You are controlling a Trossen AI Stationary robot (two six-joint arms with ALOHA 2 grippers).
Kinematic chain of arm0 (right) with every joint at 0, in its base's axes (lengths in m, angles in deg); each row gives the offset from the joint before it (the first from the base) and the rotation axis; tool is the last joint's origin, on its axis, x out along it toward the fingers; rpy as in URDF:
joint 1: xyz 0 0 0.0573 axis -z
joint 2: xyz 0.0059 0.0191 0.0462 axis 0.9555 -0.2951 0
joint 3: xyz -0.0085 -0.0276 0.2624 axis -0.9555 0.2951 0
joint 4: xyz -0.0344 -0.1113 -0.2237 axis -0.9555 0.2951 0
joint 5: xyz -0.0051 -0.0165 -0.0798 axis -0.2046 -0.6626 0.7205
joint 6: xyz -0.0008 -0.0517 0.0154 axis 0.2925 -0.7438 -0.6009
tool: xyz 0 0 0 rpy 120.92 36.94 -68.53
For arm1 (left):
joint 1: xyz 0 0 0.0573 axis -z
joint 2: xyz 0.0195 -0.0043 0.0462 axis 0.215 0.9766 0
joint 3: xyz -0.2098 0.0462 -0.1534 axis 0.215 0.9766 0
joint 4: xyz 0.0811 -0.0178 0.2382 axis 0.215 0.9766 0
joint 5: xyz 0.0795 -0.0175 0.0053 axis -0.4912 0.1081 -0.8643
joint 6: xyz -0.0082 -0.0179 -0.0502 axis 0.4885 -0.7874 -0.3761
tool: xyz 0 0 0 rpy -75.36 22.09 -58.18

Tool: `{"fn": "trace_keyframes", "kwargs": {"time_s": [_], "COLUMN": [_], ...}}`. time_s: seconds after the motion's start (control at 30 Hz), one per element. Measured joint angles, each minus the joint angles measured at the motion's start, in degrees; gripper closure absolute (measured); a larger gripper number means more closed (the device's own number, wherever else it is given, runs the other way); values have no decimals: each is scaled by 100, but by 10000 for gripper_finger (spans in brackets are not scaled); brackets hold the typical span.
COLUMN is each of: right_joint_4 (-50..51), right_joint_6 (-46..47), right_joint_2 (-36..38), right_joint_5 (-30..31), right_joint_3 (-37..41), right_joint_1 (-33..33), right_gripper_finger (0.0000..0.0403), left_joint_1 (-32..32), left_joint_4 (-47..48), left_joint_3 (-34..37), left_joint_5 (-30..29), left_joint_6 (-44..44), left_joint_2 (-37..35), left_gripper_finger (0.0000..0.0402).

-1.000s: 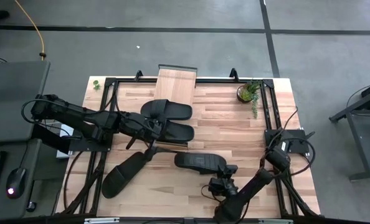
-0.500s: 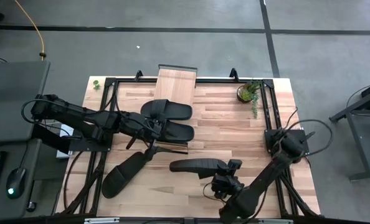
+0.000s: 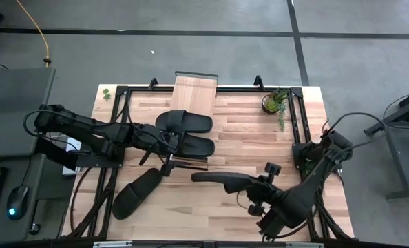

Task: Pick and place slides into the shelf
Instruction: Put the right slipper on the shelf

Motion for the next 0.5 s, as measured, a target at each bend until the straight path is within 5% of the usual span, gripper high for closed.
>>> {"fn": "trace_keyframes", "kwargs": {"time_s": [0.5], "right_joint_4": [36], "right_joint_6": [-309], "right_joint_2": [473], "right_joint_5": [-187], "right_joint_3": [0], "right_joint_1": [186], "right_gripper_finger": [361], "left_joint_1": [0], "left_joint_4": [-37], "left_joint_3": [0], "left_joint_5": [619], "left_joint_6": [-125], "left_joint_2": [0], "left_gripper_finger": [121]}}
